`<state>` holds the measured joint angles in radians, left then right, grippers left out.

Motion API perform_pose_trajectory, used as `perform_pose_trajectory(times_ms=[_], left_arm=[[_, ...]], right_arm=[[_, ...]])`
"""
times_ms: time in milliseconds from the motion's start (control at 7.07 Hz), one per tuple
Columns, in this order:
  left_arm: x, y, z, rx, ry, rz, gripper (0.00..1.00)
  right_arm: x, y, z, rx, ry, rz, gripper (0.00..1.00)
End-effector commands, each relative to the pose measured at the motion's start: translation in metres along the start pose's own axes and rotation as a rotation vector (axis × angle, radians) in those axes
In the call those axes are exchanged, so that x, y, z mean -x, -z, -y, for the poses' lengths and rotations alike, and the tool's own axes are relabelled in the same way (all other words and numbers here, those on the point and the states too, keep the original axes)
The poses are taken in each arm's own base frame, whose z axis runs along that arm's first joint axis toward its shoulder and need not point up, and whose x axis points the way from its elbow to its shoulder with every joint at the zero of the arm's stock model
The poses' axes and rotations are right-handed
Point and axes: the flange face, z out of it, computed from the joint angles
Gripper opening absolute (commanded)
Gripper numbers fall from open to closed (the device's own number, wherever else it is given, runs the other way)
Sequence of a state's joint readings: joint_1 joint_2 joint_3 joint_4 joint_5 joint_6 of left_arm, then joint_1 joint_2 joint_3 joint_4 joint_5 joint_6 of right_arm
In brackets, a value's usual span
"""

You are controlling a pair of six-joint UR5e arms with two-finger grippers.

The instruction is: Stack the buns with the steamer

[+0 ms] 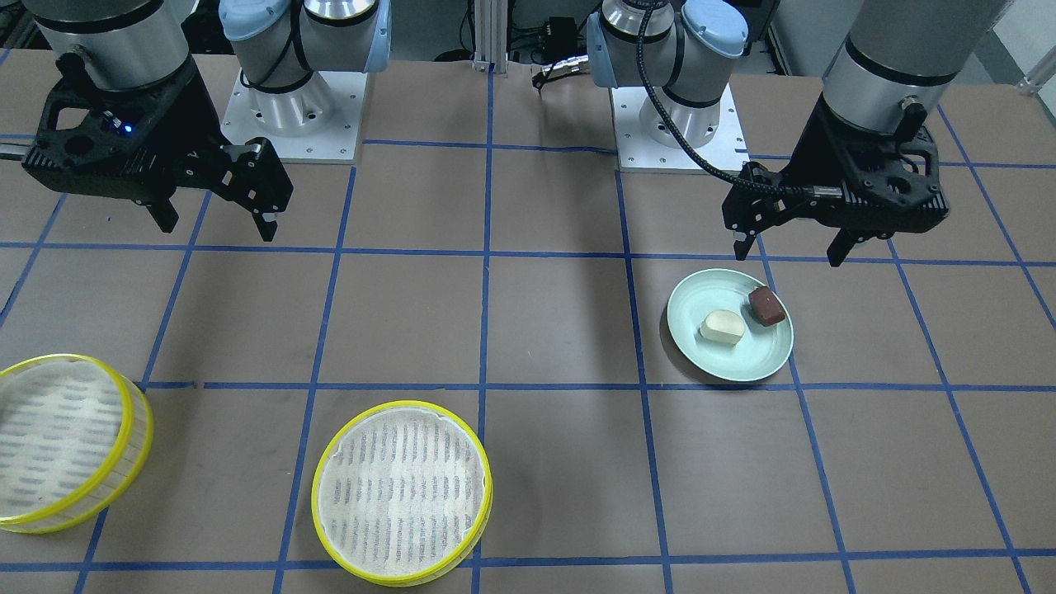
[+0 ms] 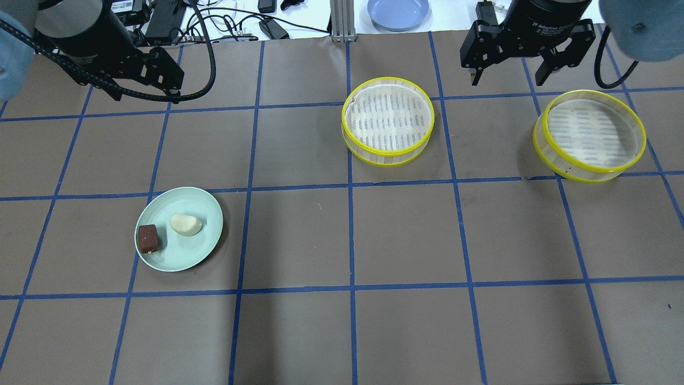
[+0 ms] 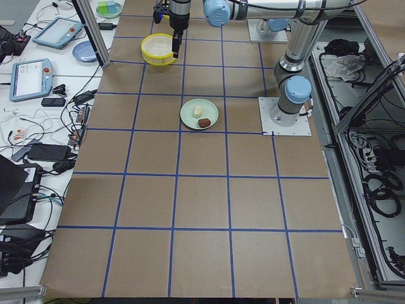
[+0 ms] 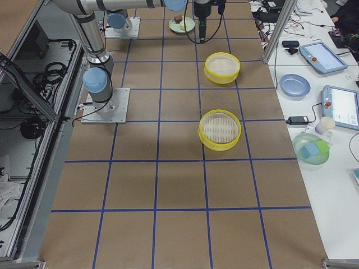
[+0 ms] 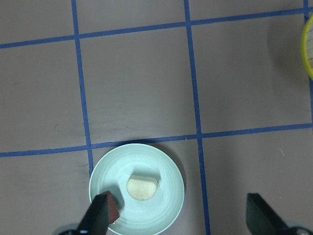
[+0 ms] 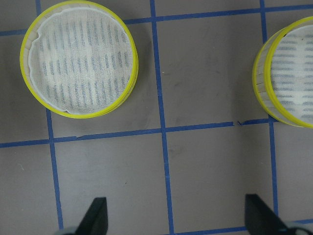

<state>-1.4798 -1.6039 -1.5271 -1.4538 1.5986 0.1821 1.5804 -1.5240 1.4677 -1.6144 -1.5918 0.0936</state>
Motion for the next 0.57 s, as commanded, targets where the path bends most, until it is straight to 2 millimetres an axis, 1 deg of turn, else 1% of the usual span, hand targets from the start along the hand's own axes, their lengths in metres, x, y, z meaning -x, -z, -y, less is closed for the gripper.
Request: perform_pose_trajectory(times_ms=[0, 141, 283, 424], left_arm=[[0.000, -0.001, 0.000, 0.000, -0.004, 0.000, 1.00], [0.002, -0.005, 0.001, 0.010, 0.000, 0.001, 1.00], [0.013, -0.015, 0.005, 0.030, 0.012, 0.000, 1.00], [0.021, -0.034, 0.003, 0.058, 0.028, -0.004, 1.00]], right_arm=[[0.001, -0.003, 0.001, 0.001, -0.003, 0.007, 1.00], [0.001, -0.008, 0.005, 0.008, 0.000, 0.000, 1.00], [-0.010, -0.041, 0.026, 0.062, -0.028, -0.001, 1.00], [-0.044, -0.075, 0.060, 0.071, -0.068, 0.001, 1.00]])
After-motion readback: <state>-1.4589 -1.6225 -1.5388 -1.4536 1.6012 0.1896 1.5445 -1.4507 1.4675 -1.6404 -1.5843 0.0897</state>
